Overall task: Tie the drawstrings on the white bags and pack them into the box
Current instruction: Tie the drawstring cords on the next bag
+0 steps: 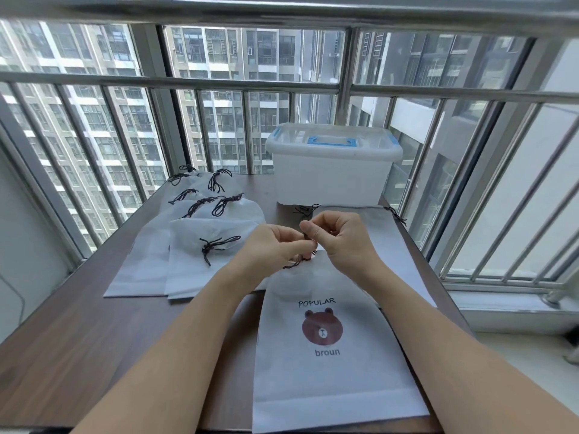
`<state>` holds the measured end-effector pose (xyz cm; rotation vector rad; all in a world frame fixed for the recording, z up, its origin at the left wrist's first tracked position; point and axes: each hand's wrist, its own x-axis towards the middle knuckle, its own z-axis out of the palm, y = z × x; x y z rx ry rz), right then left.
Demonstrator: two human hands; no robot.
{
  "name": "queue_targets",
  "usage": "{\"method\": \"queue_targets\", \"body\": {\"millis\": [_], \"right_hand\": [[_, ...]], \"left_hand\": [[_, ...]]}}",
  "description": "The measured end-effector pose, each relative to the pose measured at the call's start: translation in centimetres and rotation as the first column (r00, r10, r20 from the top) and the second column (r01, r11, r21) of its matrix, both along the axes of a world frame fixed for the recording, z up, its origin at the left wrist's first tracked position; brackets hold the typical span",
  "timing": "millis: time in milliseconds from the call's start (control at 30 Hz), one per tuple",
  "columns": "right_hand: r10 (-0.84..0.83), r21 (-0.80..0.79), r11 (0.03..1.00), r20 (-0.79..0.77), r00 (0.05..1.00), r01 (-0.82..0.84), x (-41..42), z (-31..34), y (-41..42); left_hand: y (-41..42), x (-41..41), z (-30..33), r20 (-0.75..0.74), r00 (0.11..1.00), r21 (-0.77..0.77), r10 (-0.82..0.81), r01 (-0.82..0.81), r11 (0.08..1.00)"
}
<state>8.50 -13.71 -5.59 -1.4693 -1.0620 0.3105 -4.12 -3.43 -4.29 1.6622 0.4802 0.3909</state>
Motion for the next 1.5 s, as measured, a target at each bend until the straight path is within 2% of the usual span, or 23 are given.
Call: {"method": "queue_targets", "body": {"millis": [100,200,367,733,933,1067,1200,1333,1433,1500], "right_hand": [[0.039,-0.021,0.999,0.067,0.997,-0.037,-0.2,0.3,-0.1],[0.010,-0.045,0.999,0.110,0.994,-0.005,0.1,0.4,-0.3],[0.005,-0.081,0.997,0.061,0.998,0.000,0.2,0.6,-0.5],[0.107,-0.097,0.989,-0.085,0.991,-0.115,0.6,1.3,-1.3],[0.068,-0.138,0.987,-0.129,0.989,-0.086,0.6,1.3,-1.3],[0.012,-0.165,0.985,-0.183,0.983,-0.042,0.8,1.1,-1.2],[0.012,-0.152,0.987,-0.215,0.977,-0.045,0.8,1.1,-1.1],[0.036,-0.148,0.987,-0.166,0.985,-0.061,0.5,0.9,-1.0],[0.055,-0.161,0.984,-0.109,0.993,-0.072,0.3,1.0,-1.2],[0.089,-0.157,0.982,-0.131,0.987,-0.110,0.7,1.1,-1.3]], "left_hand": [[-0.3,0.2,0.0,-0.036,0.996,0.040,0.078,-0.077,0.996],[-0.5,0.5,0.1,-0.039,0.991,-0.030,0.129,-0.131,0.991],[-0.3,0.5,0.2,-0.012,0.982,-0.162,0.189,-0.189,0.969],[0.2,0.4,0.3,0.082,0.984,-0.334,0.159,-0.123,0.934],[0.5,0.4,0.1,0.067,0.987,-0.319,0.144,-0.115,0.941],[0.9,0.5,-0.3,0.058,0.992,-0.372,0.110,-0.080,0.925],[0.7,0.5,-0.5,0.095,0.992,-0.307,0.087,-0.054,0.950],[0.0,0.2,-0.8,0.122,0.991,-0.121,0.062,-0.047,0.992],[-0.2,0.5,-1.1,0.151,0.981,-0.131,0.117,-0.098,0.986],[0.1,0.7,-1.2,0.159,0.975,-0.179,0.154,-0.125,0.976]]}}
